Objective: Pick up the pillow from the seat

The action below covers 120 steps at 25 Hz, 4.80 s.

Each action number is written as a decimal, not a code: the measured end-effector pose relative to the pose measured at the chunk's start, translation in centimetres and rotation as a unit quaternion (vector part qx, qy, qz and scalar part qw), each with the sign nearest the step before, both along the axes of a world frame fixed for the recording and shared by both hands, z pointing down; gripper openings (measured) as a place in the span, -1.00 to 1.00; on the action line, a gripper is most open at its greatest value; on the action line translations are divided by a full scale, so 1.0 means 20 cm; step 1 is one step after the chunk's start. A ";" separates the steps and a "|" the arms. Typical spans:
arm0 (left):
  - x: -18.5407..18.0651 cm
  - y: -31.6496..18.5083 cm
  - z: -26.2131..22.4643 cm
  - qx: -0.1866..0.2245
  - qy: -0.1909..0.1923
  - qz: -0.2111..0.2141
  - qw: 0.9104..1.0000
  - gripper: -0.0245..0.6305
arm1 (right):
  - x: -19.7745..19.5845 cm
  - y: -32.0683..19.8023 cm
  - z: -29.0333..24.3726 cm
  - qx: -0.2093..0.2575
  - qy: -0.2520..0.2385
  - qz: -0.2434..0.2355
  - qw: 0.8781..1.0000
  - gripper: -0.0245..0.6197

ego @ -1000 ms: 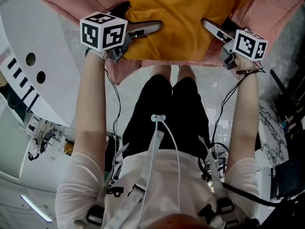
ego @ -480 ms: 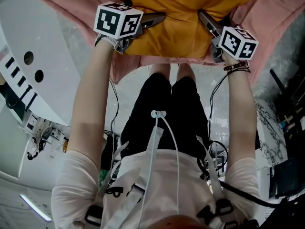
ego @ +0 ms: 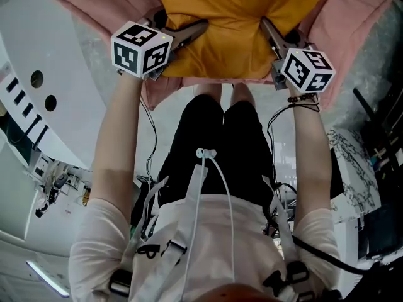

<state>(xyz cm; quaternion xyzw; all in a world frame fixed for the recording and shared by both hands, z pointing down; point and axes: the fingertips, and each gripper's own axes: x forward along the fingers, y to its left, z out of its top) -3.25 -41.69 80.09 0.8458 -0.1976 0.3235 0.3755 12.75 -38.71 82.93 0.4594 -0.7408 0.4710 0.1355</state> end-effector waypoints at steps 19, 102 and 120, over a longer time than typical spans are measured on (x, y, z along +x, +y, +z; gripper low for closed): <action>-0.05 0.16 -0.45 0.086 0.057 -0.046 0.994 -0.17 | -0.01 0.12 -0.49 0.091 0.014 0.002 0.996 -0.53; -0.15 -0.10 -2.61 0.420 0.179 -0.138 0.879 -0.21 | -0.08 -0.23 -2.88 0.444 0.067 -0.030 0.893 -0.53; -0.05 -0.22 -2.99 0.479 0.207 -0.129 0.843 -0.22 | 0.01 -0.31 -3.30 0.509 0.091 -0.025 0.855 -0.53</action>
